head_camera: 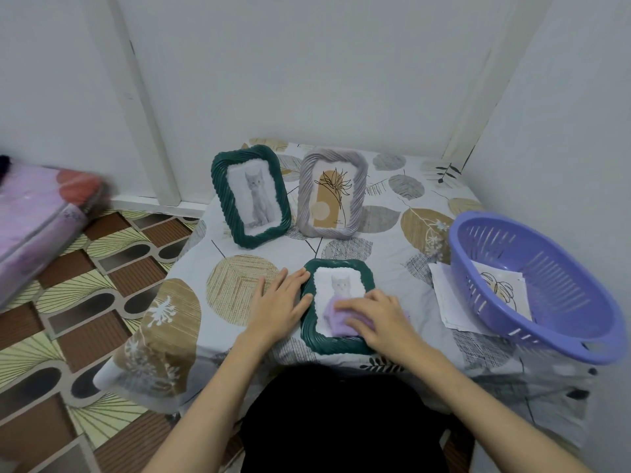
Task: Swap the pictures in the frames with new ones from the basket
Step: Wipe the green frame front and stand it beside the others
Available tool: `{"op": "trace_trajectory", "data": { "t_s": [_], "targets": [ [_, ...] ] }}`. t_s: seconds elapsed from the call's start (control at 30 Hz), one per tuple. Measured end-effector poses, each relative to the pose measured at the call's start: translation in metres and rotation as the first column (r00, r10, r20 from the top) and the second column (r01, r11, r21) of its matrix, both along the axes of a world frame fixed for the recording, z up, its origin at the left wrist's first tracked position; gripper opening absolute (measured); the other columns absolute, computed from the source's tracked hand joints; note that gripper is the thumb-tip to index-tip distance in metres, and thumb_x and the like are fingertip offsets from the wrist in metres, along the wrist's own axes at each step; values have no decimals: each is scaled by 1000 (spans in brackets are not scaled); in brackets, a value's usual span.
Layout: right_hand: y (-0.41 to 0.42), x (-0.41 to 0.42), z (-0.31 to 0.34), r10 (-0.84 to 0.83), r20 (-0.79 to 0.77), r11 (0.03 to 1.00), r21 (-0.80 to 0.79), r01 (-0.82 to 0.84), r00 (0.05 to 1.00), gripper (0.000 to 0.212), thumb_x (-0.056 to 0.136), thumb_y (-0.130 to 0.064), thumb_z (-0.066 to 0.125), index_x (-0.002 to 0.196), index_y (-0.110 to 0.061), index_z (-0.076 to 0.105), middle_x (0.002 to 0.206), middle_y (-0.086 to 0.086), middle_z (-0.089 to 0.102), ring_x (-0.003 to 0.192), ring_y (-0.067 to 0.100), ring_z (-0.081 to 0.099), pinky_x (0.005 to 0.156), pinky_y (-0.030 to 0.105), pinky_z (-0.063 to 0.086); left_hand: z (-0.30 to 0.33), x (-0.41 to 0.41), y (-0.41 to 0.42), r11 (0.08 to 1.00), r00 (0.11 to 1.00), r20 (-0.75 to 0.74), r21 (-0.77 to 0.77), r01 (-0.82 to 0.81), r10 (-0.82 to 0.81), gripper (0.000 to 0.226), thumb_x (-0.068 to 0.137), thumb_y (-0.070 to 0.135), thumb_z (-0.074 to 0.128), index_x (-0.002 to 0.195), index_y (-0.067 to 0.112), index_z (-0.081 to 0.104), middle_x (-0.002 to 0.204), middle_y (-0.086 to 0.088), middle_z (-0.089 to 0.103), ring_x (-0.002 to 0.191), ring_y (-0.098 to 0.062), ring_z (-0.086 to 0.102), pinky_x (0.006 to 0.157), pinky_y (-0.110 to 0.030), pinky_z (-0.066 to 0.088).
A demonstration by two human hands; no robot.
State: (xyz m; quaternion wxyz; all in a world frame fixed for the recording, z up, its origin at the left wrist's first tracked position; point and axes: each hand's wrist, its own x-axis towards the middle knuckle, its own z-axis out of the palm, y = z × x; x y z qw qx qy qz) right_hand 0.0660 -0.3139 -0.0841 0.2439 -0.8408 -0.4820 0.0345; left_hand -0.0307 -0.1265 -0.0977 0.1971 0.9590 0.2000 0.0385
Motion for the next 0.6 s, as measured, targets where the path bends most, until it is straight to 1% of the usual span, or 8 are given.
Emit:
{"op": "trace_trajectory", "data": {
  "t_s": [0.07,0.13,0.2,0.33,0.4,0.47,0.53,0.6],
  "targets": [
    [11,19,3,-111,-48,994,-24,110,993,54,79,-39,46,127,-17,52,118,1,52,111,21,45,100,37,32,1,0,-1,1000,1000,-3,2,6,-6,50,97,46,28,145,35,20,153,20,17,144,-6,6,116,-41,-3],
    [31,22,5,-171,-70,985,-13,170,983,49,81,-36,50,123,-12,56,122,9,47,114,24,45,101,37,33,1,0,-1,1000,1000,4,2,4,-4,50,97,47,28,145,35,20,153,20,17,144,-6,6,116,-41,-3],
    [43,14,5,-131,-17,991,-43,130,991,39,85,-37,50,117,-17,62,118,5,50,109,23,45,94,36,33,1,-1,-1,1000,1000,4,3,1,-1,49,97,47,28,144,35,21,153,20,17,144,-6,6,116,-41,-2],
    [25,7,0,56,26,998,20,-56,998,45,78,-50,43,99,-21,71,103,2,58,89,23,49,79,38,39,1,0,1,1000,1000,-12,-13,10,-10,50,97,47,28,144,36,20,153,21,16,144,-5,5,116,-42,-3],
    [29,18,7,11,22,999,-43,-11,1000,39,80,-47,49,102,-23,69,106,0,56,92,21,45,84,39,39,1,0,3,999,999,-29,-21,25,-26,50,97,47,27,145,36,18,153,21,15,144,-6,4,116,-41,-3],
    [44,21,9,-52,101,992,-110,63,993,30,87,-38,53,110,-23,65,114,-2,53,100,20,43,88,36,36,1,0,4,999,998,-49,-15,38,-38,50,98,46,25,145,36,16,154,20,14,144,-6,3,117,-42,-4],
    [52,11,7,-58,157,992,-99,74,986,27,89,-37,50,109,-25,64,117,-4,53,101,22,44,81,32,32,0,0,4,999,998,-57,-5,35,-35,49,98,45,22,146,35,15,154,20,13,144,-6,3,117,-42,-3],
    [39,3,-1,33,184,999,-42,-26,982,29,86,-42,45,99,-28,67,108,-6,58,91,24,49,73,31,31,0,0,3,999,998,-61,-2,32,-32,48,99,43,21,146,35,14,154,21,12,144,-6,2,116,-42,-4]
  ]
}}
